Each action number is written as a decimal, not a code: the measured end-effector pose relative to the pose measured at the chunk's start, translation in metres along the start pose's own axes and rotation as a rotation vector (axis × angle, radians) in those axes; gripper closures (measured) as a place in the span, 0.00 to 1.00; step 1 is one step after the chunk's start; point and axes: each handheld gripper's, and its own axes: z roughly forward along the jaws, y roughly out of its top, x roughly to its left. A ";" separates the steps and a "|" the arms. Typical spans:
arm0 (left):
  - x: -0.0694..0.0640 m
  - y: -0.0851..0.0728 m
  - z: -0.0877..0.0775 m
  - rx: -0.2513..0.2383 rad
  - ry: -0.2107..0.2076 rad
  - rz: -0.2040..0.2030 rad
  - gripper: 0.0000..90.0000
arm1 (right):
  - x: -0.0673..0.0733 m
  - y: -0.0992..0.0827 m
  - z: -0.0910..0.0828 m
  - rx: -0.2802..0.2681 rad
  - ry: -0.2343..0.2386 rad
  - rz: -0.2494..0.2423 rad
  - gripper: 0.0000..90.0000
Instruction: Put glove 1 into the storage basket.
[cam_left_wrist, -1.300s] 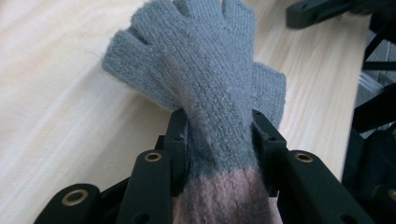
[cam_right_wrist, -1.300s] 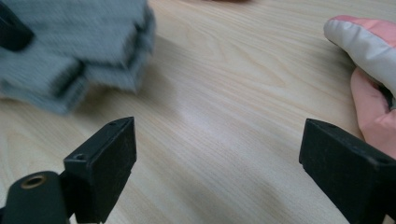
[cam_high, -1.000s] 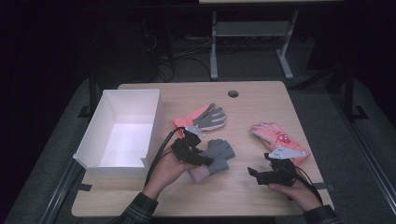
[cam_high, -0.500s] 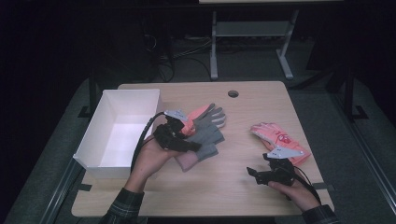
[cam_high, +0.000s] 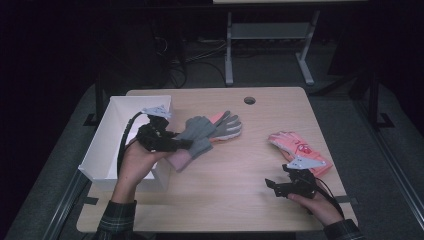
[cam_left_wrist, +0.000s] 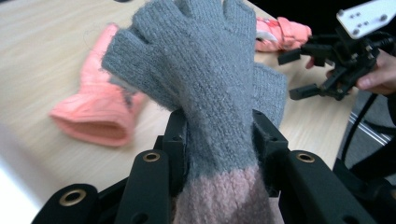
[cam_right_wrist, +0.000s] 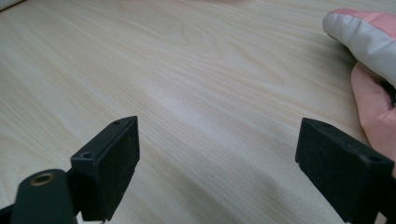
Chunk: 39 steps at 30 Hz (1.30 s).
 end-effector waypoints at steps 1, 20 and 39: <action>0.002 -0.001 -0.003 -0.007 0.005 -0.004 0.71 | 0.000 0.000 0.000 0.000 -0.001 0.000 0.15; 0.044 -0.027 -0.063 -0.116 0.158 -0.121 0.71 | -0.001 -0.001 0.000 0.005 0.002 -0.001 0.15; 0.096 -0.057 -0.062 -0.098 0.324 -0.208 0.71 | -0.002 -0.002 0.001 0.017 0.007 0.007 0.15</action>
